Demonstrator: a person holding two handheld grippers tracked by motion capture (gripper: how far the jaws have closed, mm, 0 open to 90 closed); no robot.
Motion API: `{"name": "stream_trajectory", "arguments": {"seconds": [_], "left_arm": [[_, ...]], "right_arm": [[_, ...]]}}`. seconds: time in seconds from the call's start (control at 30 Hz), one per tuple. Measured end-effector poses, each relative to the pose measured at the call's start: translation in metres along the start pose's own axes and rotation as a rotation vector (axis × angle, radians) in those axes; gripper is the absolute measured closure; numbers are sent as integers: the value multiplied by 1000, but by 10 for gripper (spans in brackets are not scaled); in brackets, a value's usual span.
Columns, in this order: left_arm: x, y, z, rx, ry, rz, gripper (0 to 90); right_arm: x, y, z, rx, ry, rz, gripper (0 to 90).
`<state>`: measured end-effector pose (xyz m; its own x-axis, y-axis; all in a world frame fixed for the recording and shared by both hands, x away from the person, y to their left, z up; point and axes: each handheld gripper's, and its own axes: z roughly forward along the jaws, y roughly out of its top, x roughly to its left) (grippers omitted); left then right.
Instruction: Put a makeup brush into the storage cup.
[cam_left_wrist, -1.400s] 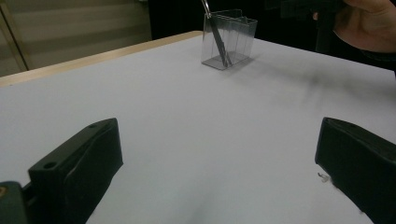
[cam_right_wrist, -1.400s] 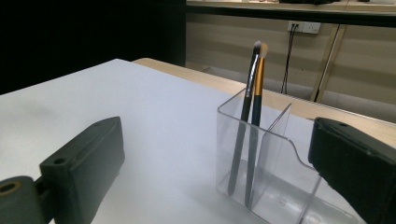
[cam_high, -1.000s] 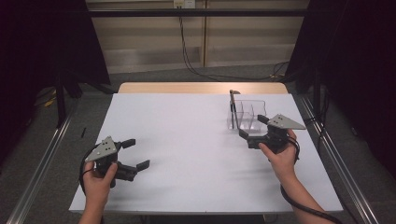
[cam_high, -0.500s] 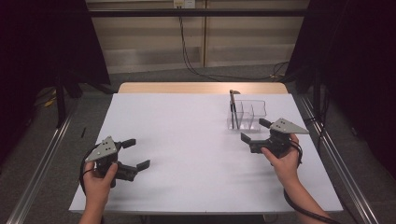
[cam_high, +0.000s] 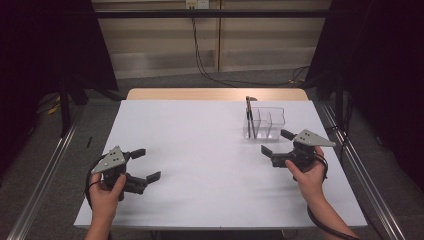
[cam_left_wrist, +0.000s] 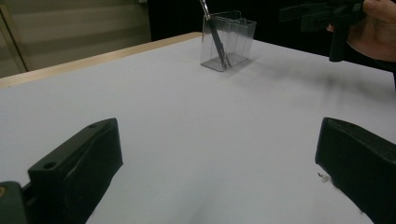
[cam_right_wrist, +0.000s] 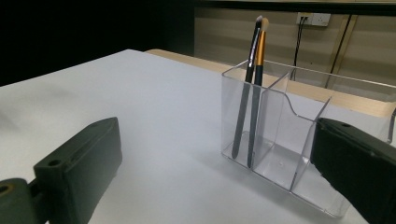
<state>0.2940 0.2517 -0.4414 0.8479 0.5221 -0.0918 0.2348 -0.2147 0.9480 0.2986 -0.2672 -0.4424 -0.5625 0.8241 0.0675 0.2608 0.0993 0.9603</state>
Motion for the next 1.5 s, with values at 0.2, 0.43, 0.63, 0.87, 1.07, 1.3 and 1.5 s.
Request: {"name": "stream_trajectory", "arguments": {"seconds": [0.2, 0.43, 0.63, 0.87, 1.07, 1.3, 1.5], "left_arm": [[0, 0, 0, 0, 0, -1, 5], [0, -1, 1, 1, 0, 2, 5], [0, 0, 0, 3, 1, 3, 5], [0, 0, 0, 3, 2, 2, 5], [0, 0, 0, 1, 3, -2, 5], [0, 0, 0, 0, 4, -2, 4], [0, 0, 0, 0, 4, 1, 4]], "right_arm": [[-2, -3, -6, 8, 5, -11, 10], [-5, -6, -14, 15, 5, -15, 10], [-7, -8, -20, 20, 12, -21, 10], [-9, -12, -27, 34, 8, -33, 11], [-10, -15, -31, 42, 3, -36, 10], [-11, -16, -37, 46, 2, -41, 10], [-12, -17, -43, 48, -2, -56, 10]]}}
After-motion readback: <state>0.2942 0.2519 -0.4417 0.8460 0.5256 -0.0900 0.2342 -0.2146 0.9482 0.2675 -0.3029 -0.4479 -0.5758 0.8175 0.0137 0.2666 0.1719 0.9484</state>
